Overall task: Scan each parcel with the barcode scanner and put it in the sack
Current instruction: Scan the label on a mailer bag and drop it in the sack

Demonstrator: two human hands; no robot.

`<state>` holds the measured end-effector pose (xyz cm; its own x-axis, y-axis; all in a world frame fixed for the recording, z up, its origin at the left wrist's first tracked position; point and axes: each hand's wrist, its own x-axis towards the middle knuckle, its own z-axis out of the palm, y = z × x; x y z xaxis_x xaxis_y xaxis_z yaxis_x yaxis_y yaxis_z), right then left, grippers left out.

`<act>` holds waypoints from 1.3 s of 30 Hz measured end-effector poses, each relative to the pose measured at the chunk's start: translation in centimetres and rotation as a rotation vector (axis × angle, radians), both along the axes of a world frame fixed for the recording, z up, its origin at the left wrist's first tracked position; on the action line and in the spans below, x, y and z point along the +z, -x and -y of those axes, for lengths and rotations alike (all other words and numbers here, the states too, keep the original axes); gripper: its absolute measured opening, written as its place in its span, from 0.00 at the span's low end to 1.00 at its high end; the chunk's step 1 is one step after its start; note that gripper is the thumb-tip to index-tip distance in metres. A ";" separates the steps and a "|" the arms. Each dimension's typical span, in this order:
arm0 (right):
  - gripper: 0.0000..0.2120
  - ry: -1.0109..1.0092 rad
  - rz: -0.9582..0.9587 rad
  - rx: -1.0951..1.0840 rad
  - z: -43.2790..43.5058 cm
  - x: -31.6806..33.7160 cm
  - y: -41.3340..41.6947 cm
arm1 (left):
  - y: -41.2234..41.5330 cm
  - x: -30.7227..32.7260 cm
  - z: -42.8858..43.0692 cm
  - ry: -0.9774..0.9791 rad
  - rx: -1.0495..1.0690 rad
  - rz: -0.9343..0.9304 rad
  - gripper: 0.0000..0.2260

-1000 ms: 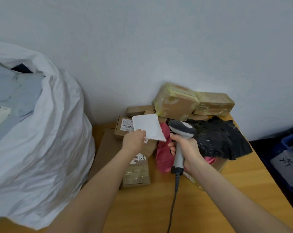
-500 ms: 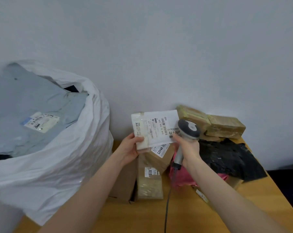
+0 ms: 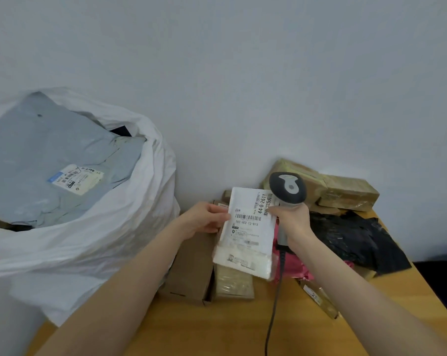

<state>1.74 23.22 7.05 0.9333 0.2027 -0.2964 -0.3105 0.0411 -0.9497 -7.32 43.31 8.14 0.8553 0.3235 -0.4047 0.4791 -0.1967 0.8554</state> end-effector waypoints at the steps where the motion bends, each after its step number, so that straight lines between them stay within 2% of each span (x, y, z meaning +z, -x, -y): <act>1: 0.17 -0.012 -0.012 0.001 0.2 0.0 0.0 | -0.1 -0.6 0.3 -0.027 0.022 -0.005 0.03; 3: 0.16 -0.018 -0.017 -0.006 0.7 0.0 -0.1 | -0.1 -1.8 0.4 0.026 0.074 0.014 0.03; 6: 0.15 -0.024 -0.013 -0.028 1.2 -0.2 0.0 | -0.1 -2.6 1.1 0.205 -0.004 0.002 0.08; 8: 0.15 -0.044 -0.002 -0.028 1.6 -0.5 0.2 | -0.3 -2.8 1.6 0.176 0.013 0.034 0.09; 11: 0.12 0.048 0.045 -0.005 2.6 -0.6 1.1 | -1.1 -3.1 1.6 0.124 0.264 0.149 0.09; 13: 0.11 0.058 0.030 0.086 3.4 -0.5 2.3 | -1.4 -3.4 1.2 0.067 0.385 0.202 0.09; 17: 0.11 -0.018 -0.042 0.269 4.0 -0.4 5.8 | -2.0 -4.2 0.9 0.018 0.488 0.221 0.12; 26: 0.10 0.092 0.013 0.322 4.1 0.3 9.0 | -2.6 -4.9 0.7 0.007 0.554 0.205 0.12; 39: 0.16 0.125 0.035 0.333 5.2 1.0 8.6 | -3.1 -4.8 0.9 -0.006 0.591 0.196 0.14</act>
<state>-6.84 18.06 8.07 0.8320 0.4619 -0.3073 -0.2548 -0.1738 -0.9512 -4.20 42.38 3.32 0.5891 0.7669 -0.2545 0.3423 0.0485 0.9383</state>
